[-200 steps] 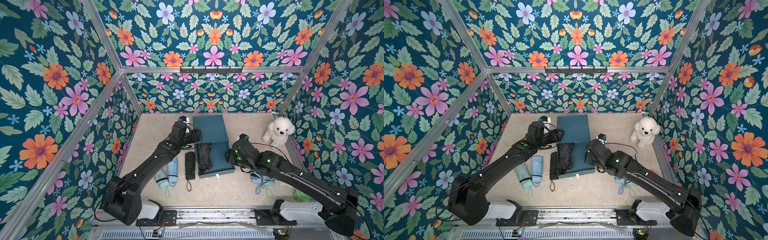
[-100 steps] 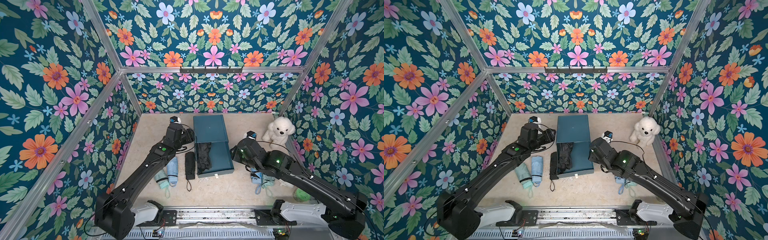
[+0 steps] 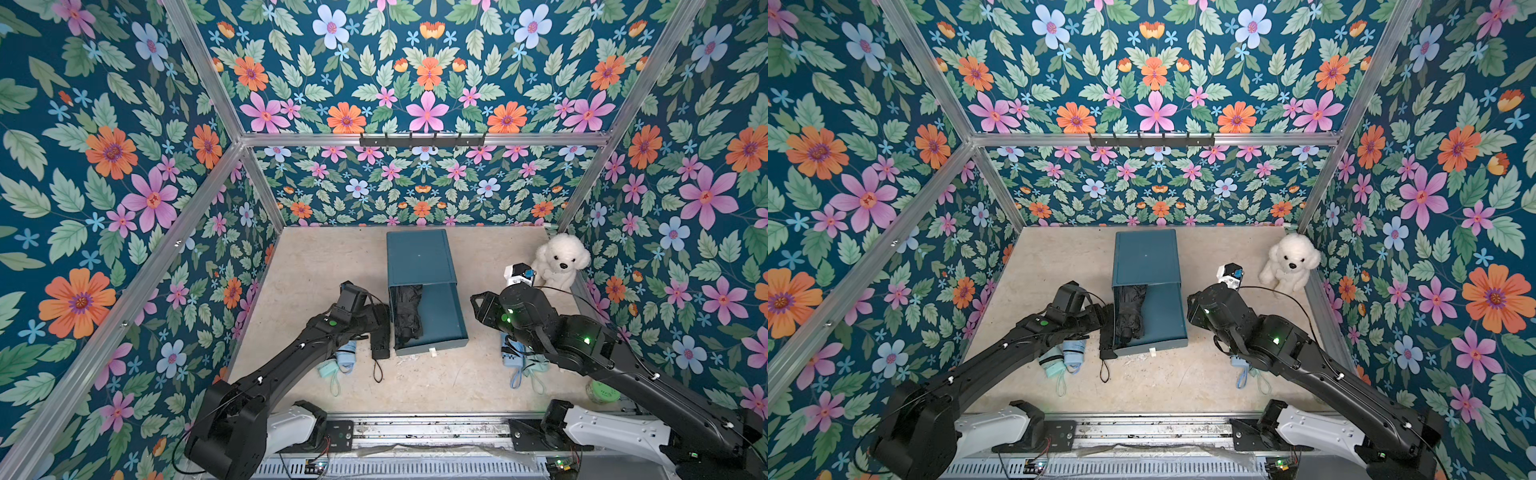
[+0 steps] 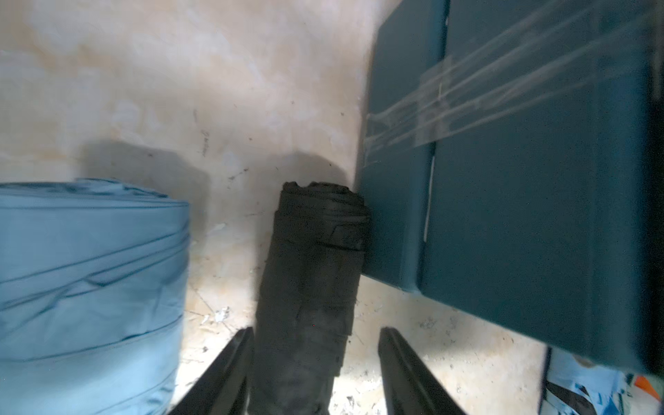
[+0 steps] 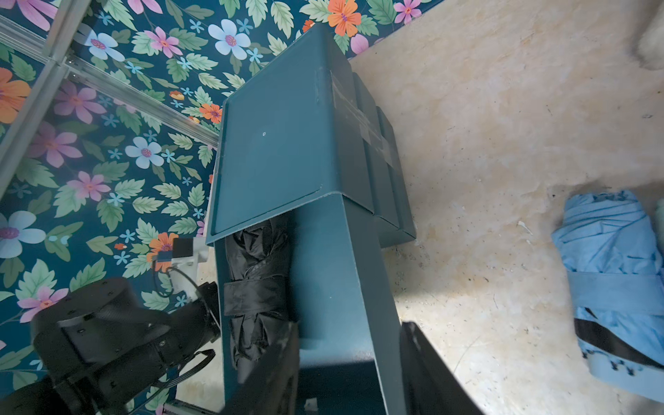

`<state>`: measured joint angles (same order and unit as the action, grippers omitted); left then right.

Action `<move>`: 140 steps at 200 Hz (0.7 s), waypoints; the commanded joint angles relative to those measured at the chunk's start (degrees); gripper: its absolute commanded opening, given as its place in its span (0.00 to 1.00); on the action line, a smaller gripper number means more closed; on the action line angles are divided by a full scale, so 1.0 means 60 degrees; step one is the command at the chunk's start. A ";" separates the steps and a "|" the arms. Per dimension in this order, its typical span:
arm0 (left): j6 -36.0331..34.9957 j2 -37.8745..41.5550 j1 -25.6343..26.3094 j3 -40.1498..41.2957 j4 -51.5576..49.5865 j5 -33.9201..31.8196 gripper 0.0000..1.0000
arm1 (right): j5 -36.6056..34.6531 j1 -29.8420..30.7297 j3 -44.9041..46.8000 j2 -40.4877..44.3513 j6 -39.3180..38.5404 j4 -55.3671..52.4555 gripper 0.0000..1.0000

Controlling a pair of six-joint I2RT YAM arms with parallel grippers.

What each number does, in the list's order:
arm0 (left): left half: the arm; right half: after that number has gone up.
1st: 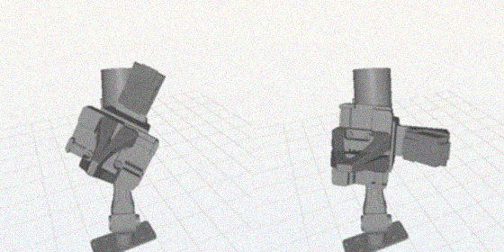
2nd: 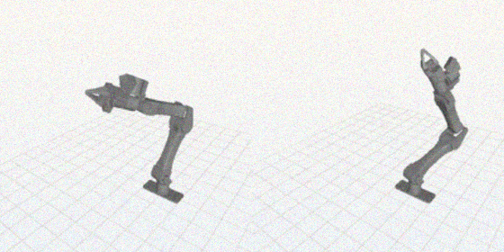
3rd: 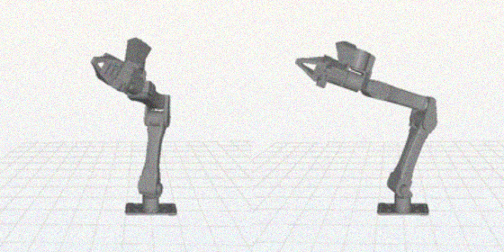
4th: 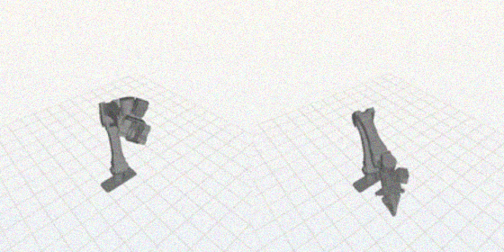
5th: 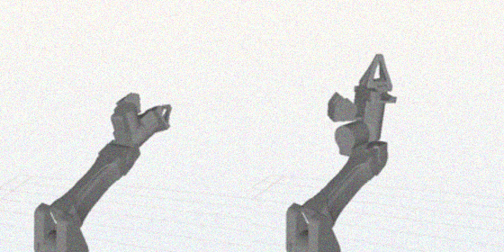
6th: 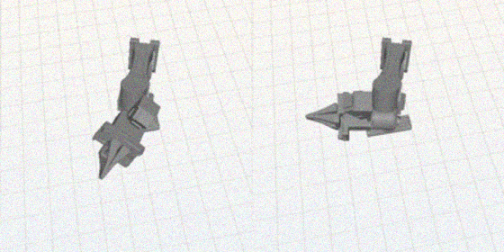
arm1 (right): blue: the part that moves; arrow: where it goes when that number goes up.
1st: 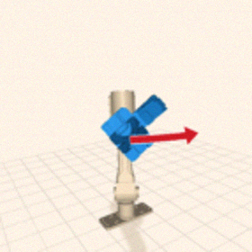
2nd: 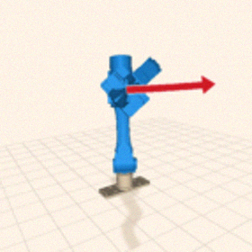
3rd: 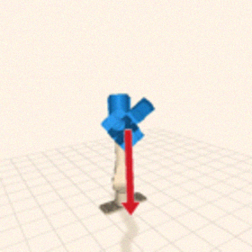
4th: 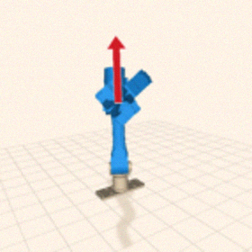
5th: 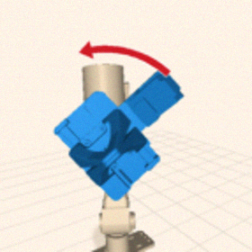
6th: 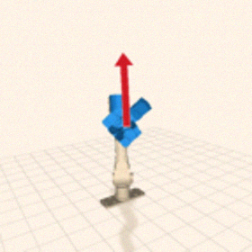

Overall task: Place the umbrella in the drawer by color
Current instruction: Pick up the umbrella from the center of the board.

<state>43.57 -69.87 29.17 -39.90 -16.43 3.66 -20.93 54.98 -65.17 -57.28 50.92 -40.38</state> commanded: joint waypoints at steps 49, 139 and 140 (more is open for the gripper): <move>0.0109 -0.1365 0.0090 0.0003 0.0570 -0.0060 0.60 | 0.0005 0.0100 0.0179 0.0200 0.0047 0.0466 0.50; 0.0079 -0.1806 0.0090 0.0315 0.0184 -0.0595 0.17 | 0.0156 0.0197 0.0109 0.0137 0.0039 0.0678 0.49; 0.0085 -0.1812 0.0090 0.0311 0.0165 -0.0603 0.16 | 0.0159 0.0197 0.0109 0.0139 0.0039 0.0679 0.49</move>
<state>44.47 -80.23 29.76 -38.04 -10.33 3.05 -20.32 55.99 -64.25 -56.60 51.20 -37.54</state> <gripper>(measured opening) 0.230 0.493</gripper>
